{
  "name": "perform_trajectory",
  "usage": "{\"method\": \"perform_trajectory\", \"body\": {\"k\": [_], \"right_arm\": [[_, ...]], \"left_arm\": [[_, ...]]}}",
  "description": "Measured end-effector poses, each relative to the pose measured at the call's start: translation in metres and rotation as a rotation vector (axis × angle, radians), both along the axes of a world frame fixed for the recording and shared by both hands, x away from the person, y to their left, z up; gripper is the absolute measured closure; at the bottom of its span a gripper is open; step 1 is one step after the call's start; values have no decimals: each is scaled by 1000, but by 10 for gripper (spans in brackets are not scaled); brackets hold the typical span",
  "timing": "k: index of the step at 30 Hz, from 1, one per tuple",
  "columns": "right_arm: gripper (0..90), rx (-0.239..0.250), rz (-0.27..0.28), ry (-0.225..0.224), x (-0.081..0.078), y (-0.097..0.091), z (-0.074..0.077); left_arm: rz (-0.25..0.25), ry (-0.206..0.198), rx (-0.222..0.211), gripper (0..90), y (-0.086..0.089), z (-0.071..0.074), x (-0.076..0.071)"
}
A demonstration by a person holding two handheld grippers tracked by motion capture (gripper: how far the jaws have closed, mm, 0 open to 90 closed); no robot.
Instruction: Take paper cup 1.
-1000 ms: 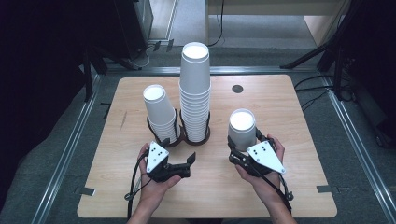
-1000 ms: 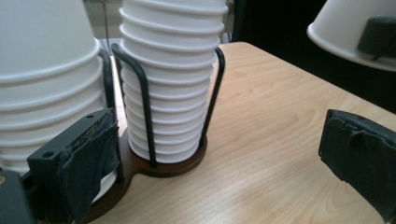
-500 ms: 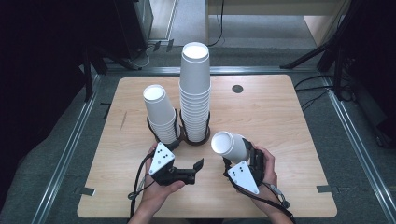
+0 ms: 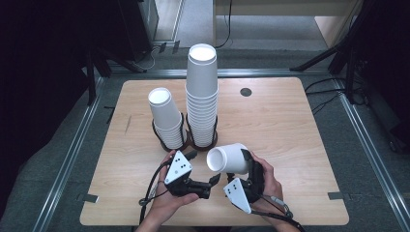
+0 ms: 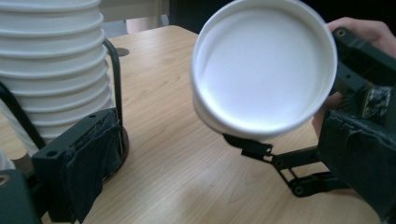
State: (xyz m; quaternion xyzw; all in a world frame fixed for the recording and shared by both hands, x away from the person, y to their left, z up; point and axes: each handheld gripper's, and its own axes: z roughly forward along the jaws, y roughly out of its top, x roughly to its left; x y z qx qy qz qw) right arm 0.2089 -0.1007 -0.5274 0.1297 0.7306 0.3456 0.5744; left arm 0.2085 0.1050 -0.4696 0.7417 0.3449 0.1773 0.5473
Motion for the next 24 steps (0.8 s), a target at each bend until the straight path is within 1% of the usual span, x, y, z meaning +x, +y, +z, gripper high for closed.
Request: {"method": "perform_trajectory", "body": {"k": [4, 5, 6, 10, 13, 14, 15, 16, 17, 18, 20, 21, 24], "right_arm": [[203, -51, 23, -20, -3, 5, -4], [203, -51, 23, -20, -3, 5, -4], [202, -54, 29, -21, -4, 6, -5], [200, -75, 45, -37, -7, 9, -6], [195, -100, 55, -64, -9, 12, -7], [193, -117, 67, -81, -10, 12, -7], [192, -127, 69, -90, -11, 13, -7], [191, -137, 75, -97, -12, 14, -8], [189, -147, 83, -100, -13, 14, -7], [182, -157, 92, -115, -14, 15, -8], [177, -165, 96, -119, -14, 16, -8], [165, -165, 96, -120, -15, 16, -9], [138, -173, 95, -132, -16, 16, -11]], "left_arm": [[-23, 8, 3, 3, -2, 0, 0], [-25, 11, 5, 3, -3, 0, 0], [-25, 11, 5, 35, -4, 0, -1], [-35, 24, 7, 56, -5, -1, 0], [-54, 38, 9, 72, -6, -2, 0], [-57, 40, 13, 97, -6, -2, 0], [-63, 41, 15, 129, -6, -2, 0], [-66, 45, 14, 133, -7, -2, -1], [-71, 50, 7, 139, -7, -2, 0], [-78, 54, 2, 169, -6, -2, 0], [-81, 62, 0, 174, -6, -2, 0], [-88, 59, 7, 182, -5, -2, 0], [-104, 80, 14, 195, -3, -2, 1]]}}
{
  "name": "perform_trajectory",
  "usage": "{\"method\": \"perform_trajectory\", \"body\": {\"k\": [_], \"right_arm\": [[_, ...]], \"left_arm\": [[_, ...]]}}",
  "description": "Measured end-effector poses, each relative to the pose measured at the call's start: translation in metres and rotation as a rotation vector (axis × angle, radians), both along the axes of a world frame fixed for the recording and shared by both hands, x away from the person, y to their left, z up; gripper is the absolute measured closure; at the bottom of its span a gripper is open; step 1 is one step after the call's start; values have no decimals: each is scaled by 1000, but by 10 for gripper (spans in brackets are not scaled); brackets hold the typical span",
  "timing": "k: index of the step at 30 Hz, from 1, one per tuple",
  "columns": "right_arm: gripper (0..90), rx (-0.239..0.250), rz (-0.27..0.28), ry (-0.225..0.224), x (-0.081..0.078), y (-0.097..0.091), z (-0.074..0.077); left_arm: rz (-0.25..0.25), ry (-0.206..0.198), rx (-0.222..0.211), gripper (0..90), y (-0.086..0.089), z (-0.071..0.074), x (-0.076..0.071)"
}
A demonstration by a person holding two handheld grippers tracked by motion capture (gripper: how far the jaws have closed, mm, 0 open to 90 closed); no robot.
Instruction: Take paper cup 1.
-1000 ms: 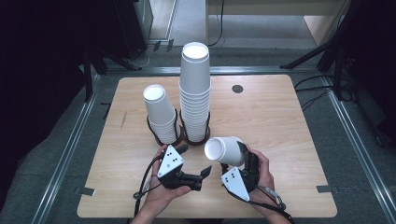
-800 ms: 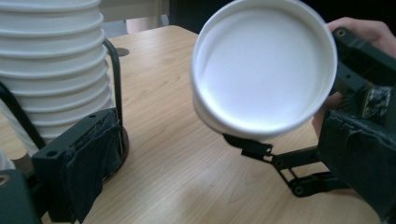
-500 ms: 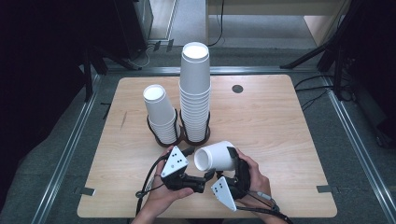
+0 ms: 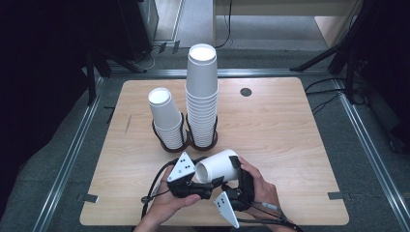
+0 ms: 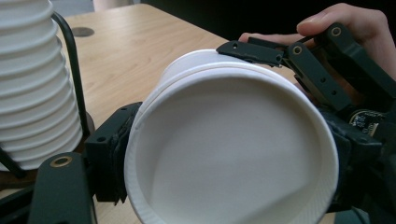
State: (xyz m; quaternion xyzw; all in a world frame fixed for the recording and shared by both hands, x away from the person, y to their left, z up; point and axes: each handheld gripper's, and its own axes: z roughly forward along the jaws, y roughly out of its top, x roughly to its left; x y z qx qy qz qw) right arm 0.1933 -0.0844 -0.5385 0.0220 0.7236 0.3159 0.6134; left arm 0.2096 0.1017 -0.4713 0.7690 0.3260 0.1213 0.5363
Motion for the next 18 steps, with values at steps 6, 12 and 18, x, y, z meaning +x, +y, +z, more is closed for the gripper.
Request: {"method": "perform_trajectory", "body": {"k": [6, 12, 18], "right_arm": [[112, 4, 8, -7, -1, 1, 1], [27, 77, 18, 26, -4, -2, 7], [0, 172, 28, 102, -4, -8, 14]], "left_arm": [[-7, 32, -29, 204, 6, 2, 2], [36, 45, -79, 214, 16, 2, 5], [112, -28, -113, 223, 25, 4, 4]]}}
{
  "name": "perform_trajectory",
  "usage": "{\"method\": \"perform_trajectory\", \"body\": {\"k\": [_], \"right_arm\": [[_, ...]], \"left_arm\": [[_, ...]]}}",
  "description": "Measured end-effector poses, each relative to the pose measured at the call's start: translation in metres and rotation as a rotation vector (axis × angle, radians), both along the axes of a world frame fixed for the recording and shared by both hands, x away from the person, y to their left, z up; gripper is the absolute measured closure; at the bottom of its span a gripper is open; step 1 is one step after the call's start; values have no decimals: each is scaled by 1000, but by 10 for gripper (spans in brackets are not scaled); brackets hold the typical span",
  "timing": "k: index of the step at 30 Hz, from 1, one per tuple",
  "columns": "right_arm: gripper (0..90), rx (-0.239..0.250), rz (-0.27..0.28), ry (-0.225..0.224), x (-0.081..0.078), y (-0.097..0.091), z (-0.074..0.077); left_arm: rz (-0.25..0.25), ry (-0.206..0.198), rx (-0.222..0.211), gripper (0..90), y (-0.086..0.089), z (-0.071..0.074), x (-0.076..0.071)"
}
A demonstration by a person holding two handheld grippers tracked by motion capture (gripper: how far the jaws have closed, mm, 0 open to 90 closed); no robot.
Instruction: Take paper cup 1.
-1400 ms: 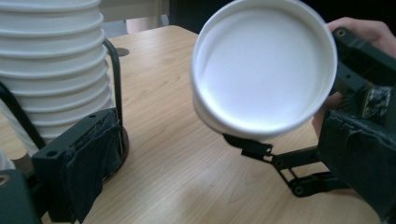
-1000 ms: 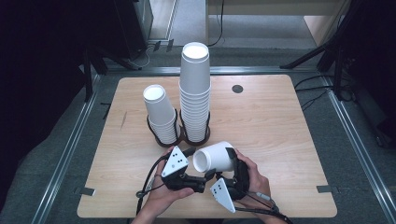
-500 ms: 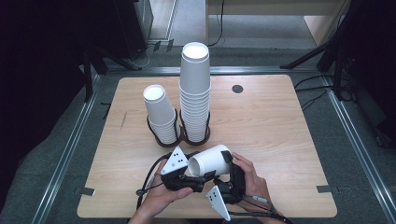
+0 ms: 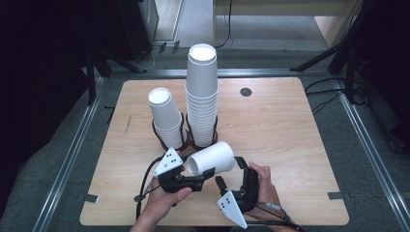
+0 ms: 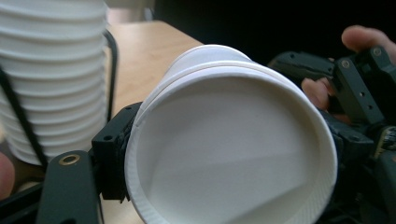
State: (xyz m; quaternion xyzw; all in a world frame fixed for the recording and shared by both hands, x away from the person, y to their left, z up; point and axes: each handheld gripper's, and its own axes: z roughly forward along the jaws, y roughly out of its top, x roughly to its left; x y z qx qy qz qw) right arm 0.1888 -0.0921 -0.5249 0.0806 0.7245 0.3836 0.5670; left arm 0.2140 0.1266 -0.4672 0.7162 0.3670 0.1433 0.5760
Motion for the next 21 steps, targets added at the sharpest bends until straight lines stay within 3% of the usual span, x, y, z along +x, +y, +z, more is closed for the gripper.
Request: {"method": "perform_trajectory", "body": {"k": [3, 7, 9, 11, 14, 16, 19, 21], "right_arm": [[0, 113, -11, 80, 3, -6, 7], [0, 272, -17, 181, 6, -15, 18], [0, 341, -1, 232, 7, -18, 23], [0, 430, 26, 301, 7, -20, 28], [0, 531, 29, 374, 9, -23, 33], [0, 604, 42, 428, 10, -24, 36], [0, 717, 52, 510, 11, -25, 39], [0, 800, 61, 573, 12, -24, 42]], "left_arm": [[47, -44, -8, 224, 3, -1, -1], [58, -86, -35, 224, 6, -3, -2], [58, -90, -27, 224, 5, -4, -2], [56, -116, -50, 224, 3, -6, -3], [103, -157, -35, 224, 1, -7, -3], [100, -165, -61, 223, 1, -8, -3], [119, -193, -48, 224, -1, -9, -4], [128, -191, -70, 225, -1, -10, -4]]}}
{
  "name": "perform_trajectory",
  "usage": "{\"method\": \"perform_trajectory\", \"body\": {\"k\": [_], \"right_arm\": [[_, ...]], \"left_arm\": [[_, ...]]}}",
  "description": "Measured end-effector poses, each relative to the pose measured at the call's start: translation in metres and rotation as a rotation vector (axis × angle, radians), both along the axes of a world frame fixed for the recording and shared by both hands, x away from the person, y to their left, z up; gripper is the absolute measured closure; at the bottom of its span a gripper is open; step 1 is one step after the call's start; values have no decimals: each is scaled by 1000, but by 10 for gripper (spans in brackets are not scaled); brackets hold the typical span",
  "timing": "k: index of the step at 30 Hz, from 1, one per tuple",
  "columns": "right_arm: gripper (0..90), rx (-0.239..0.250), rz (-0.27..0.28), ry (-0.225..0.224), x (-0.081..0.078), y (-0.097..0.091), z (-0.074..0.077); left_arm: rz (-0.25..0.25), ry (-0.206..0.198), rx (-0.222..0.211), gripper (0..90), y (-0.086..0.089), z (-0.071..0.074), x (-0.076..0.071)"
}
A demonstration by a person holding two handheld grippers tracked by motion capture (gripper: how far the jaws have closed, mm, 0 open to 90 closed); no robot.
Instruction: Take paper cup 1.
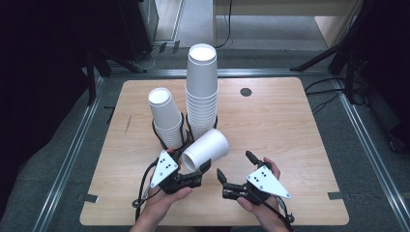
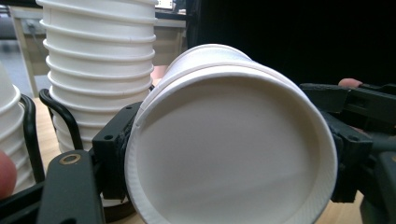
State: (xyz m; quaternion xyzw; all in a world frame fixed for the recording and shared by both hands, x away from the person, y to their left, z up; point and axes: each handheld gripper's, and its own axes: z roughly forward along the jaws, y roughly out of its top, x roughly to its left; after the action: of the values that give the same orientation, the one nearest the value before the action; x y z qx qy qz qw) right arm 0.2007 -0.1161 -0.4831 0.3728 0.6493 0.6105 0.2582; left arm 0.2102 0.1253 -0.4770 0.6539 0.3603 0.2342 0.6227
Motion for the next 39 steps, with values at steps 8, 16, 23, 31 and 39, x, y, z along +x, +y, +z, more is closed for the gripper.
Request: {"method": "perform_trajectory", "body": {"k": [8, 16, 23, 31, 39], "right_arm": [[0, 249, 6, 214, 0, 5, 8], [0, 549, -10, 424, 5, -5, 6], [0, 702, -27, 534, 9, -20, 3], [0, 759, -37, 581, 9, -24, 2], [0, 779, -32, 600, 10, -22, 4]], "left_arm": [[18, 12, -86, 226, -1, -5, 2], [-22, -20, -124, 226, -13, -7, -4], [-31, -45, -140, 226, -24, -12, -7], [-38, -58, -140, 226, -35, -16, -10], [-46, -69, -148, 226, -39, -18, -13]]}}
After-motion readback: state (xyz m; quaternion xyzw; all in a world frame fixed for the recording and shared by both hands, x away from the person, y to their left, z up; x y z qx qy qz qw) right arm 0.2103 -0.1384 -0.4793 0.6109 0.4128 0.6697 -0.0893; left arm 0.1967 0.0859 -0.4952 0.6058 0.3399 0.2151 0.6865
